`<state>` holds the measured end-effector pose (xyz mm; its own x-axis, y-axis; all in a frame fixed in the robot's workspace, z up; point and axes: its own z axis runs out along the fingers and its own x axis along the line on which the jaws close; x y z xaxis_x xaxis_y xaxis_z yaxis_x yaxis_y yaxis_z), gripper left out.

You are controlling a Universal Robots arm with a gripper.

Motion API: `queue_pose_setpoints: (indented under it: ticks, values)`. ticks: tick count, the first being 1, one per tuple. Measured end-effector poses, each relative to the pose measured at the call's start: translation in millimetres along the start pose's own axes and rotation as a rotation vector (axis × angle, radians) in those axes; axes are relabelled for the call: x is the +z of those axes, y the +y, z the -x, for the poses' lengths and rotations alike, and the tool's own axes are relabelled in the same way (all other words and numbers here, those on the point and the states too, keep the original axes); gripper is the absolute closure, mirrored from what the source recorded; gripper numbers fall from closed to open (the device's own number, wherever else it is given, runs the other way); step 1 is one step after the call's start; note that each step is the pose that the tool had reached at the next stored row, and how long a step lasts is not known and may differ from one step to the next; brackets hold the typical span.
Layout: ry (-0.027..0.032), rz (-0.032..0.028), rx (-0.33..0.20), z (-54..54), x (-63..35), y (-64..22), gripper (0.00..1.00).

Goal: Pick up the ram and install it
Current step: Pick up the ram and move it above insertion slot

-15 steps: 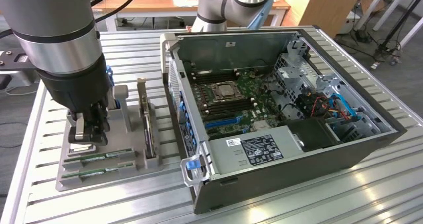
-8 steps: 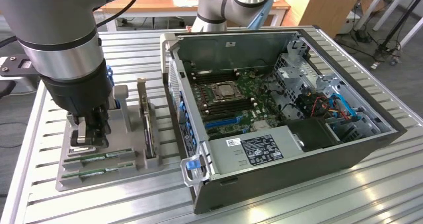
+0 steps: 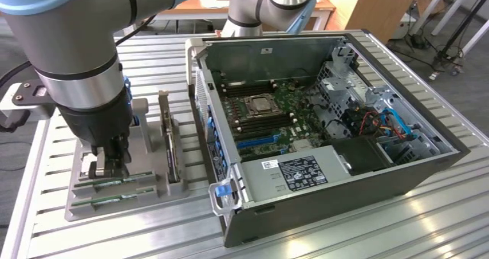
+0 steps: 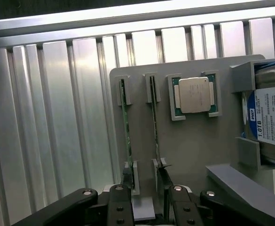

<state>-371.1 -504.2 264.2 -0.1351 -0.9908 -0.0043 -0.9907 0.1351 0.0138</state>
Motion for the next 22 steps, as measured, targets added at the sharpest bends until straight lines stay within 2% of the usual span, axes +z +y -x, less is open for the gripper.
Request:
queue_pose_setpoints:
  ticks: [7,16,22]
  values:
    - [0.0068,0.0055,-0.058,-0.1,1.9,0.0,0.64]
    - [0.0067,0.0054,-0.069,-7.4,2.3,1.9,0.64]
    - [0.0069,0.0055,-0.073,-7.7,11.0,1.8,0.64]
